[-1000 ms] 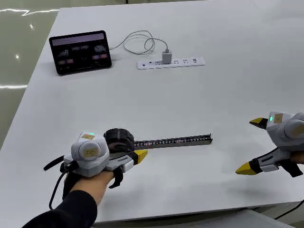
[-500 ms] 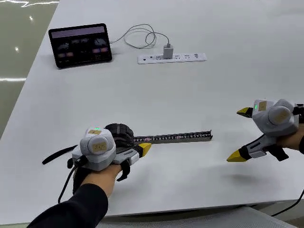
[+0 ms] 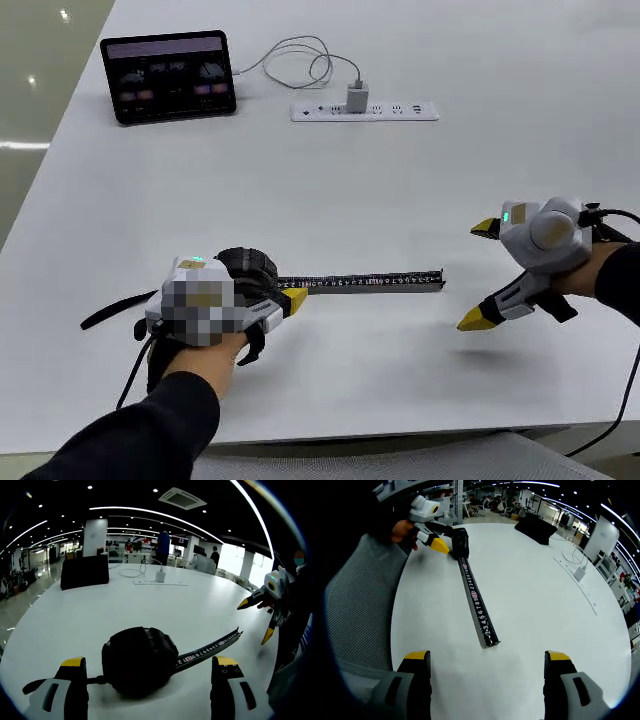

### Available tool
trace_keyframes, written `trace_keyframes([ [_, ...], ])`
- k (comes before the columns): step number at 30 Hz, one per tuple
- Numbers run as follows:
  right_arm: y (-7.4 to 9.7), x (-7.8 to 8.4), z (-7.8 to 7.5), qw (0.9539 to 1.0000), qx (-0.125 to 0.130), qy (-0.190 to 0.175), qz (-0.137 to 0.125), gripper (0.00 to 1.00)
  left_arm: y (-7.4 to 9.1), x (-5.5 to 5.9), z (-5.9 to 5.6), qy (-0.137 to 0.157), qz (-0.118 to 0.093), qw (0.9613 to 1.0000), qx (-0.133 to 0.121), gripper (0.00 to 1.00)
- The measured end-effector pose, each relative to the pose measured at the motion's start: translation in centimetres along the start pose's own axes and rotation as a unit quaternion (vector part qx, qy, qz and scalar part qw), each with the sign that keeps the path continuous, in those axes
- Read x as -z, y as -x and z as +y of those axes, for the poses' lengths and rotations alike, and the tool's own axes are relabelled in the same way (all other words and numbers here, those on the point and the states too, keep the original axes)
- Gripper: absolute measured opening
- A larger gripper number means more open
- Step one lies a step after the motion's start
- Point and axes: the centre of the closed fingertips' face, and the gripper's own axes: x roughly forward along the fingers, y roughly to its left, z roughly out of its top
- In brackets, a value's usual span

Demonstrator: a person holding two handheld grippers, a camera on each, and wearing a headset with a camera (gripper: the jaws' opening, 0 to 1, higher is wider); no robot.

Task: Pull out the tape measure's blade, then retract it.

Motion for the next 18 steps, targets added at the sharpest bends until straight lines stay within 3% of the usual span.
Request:
trace_keyframes([
  [2,-0.3,-0.2,0.1,0.9999,-0.007,0.011,0.000,0.86,-0.2,-0.1,0.1,0.001,-0.010,0.9999,0.003,1.00],
  [3,-0.5,-0.3,0.1,0.9999,-0.009,0.011,0.001,0.86,-0.3,-0.4,-0.1,-0.001,-0.025,0.9996,0.009,1.00],
  [11,-1.1,-0.5,-0.3,0.9994,-0.021,0.024,0.011,0.86,-0.9,-0.1,-0.2,-0.015,-0.024,0.9996,0.002,1.00],
  [18,-1.7,-0.7,-0.5,0.9987,-0.032,0.036,0.018,0.81,-0.9,0.0,0.0,-0.005,-0.024,0.9997,0.001,1.00],
])
